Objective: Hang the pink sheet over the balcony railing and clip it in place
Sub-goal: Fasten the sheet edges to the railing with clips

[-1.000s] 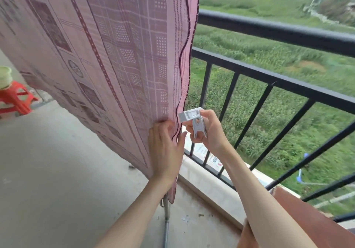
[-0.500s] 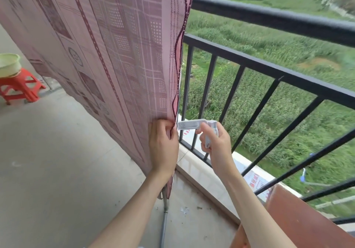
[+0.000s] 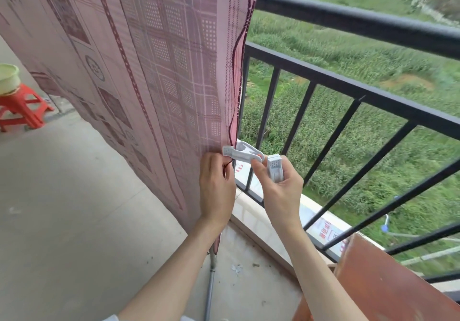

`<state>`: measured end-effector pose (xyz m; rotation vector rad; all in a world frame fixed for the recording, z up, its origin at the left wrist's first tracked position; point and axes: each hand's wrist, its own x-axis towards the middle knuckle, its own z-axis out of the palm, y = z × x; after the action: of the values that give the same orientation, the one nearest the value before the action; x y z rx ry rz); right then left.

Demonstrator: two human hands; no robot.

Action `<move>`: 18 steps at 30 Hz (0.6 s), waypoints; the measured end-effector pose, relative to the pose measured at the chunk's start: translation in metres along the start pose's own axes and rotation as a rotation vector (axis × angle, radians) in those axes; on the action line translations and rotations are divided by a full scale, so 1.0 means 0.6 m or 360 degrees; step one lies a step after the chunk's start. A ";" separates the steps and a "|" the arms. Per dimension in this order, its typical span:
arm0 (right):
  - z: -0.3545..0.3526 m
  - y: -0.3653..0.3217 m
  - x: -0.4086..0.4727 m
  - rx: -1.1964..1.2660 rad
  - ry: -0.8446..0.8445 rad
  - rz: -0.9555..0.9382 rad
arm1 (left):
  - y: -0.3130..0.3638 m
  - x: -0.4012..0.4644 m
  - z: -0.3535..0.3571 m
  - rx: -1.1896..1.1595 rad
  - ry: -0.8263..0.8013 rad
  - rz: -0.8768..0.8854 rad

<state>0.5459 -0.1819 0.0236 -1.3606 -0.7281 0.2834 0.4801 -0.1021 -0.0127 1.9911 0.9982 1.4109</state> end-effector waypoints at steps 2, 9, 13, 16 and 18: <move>0.012 0.002 -0.001 0.0017 -0.0025 -0.0025 | -0.001 -0.002 -0.004 -0.0033 0.0005 0.0010; 0.026 0.026 -0.007 -0.0110 -0.0257 0.0121 | -0.019 -0.007 -0.017 -0.0076 -0.0066 0.0044; 0.007 0.074 -0.026 -0.0189 -0.0296 0.0231 | -0.056 -0.039 -0.028 -0.0037 -0.0245 0.0001; -0.001 0.134 -0.051 -0.0387 -0.0240 0.0402 | -0.111 -0.080 -0.045 0.0107 -0.0396 -0.0231; -0.006 0.186 -0.063 -0.0492 -0.0249 0.0632 | -0.155 -0.106 -0.054 0.0283 -0.0639 -0.0480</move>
<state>0.5442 -0.1823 -0.0942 -1.7932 -0.6436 0.6167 0.4118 -0.0967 -0.1075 2.0316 1.2013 0.7474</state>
